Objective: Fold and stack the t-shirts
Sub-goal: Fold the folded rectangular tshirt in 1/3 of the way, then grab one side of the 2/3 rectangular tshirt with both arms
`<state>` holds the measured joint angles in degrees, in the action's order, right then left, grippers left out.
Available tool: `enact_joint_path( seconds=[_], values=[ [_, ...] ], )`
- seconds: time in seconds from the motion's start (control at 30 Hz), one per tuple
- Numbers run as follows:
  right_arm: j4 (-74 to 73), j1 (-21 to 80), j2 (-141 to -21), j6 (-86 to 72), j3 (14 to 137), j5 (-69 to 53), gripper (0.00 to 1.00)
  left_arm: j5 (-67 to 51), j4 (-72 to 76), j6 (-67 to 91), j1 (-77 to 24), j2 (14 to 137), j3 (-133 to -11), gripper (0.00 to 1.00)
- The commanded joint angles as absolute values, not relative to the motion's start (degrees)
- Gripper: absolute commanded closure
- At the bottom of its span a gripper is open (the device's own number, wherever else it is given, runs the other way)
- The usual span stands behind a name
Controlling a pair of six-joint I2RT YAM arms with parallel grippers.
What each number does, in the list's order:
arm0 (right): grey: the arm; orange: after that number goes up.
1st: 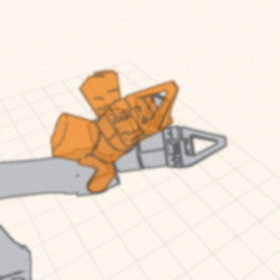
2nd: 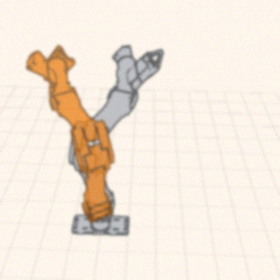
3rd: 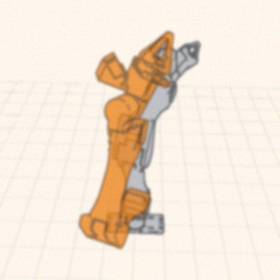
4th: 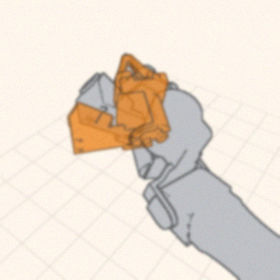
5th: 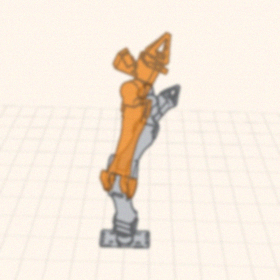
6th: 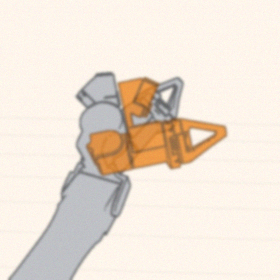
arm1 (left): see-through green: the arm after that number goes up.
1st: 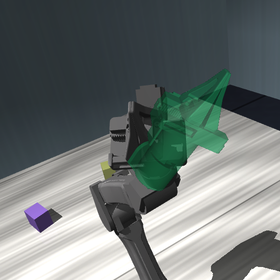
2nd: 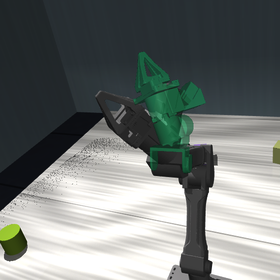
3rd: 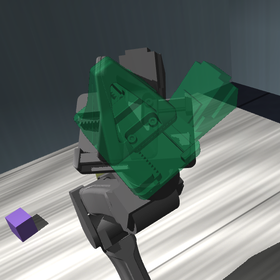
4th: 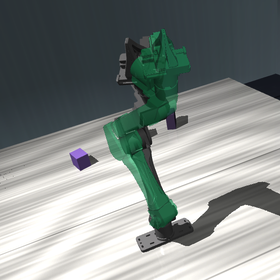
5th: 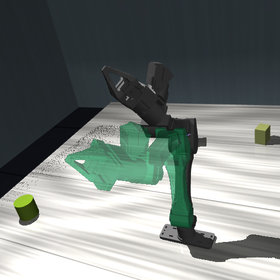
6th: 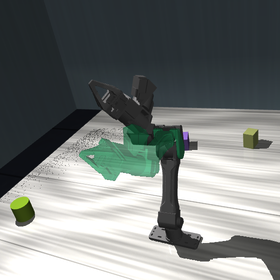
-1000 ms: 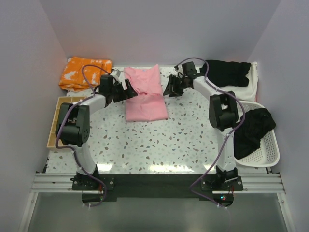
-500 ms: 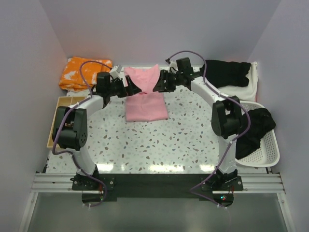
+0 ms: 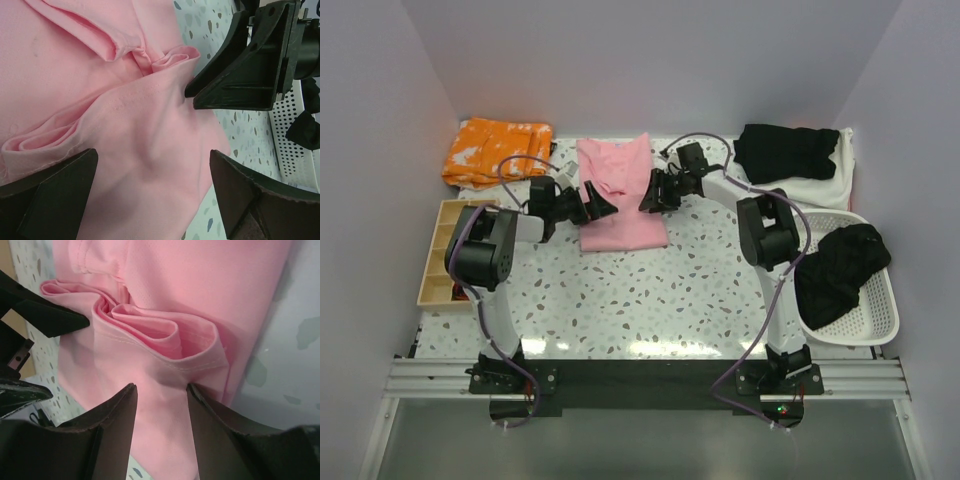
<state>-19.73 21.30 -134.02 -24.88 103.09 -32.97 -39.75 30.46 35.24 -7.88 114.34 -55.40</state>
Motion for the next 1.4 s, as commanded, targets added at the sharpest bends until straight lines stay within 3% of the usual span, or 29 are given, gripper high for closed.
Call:
enact_joint_path(
  seconds=[0.0, 0.17, 0.53, 0.8, 1.13, 1.37],
  values=[
    [-22.50, 20.74, -133.69, -22.59, 102.23, -25.43, 0.50, -33.23, 28.22, 30.68, -7.47, 112.16, -52.04, 0.00],
    [-27.24, 20.74, -132.01, -20.75, 97.57, -18.46, 0.50, -30.41, 24.97, 27.52, -7.38, 109.52, -47.82, 0.00],
    [-17.23, 20.74, -119.63, -19.34, 89.04, -24.61, 0.49, -33.40, 23.83, 28.30, -7.56, 101.61, -52.11, 0.00],
    [-21.44, 20.66, -109.79, -16.79, 84.82, -19.78, 0.47, -17.33, 6.27, 25.05, -7.73, 89.14, -53.27, 0.00],
    [-20.83, 20.66, -106.35, -18.81, 73.49, -18.46, 0.48, -13.27, 7.03, 27.86, -7.91, 80.69, -35.53, 0.00],
    [-19.34, 20.74, -107.22, -19.77, 68.65, -19.33, 0.48, -13.88, 8.35, 28.56, -8.44, 78.66, -30.94, 0.01]
  ],
)
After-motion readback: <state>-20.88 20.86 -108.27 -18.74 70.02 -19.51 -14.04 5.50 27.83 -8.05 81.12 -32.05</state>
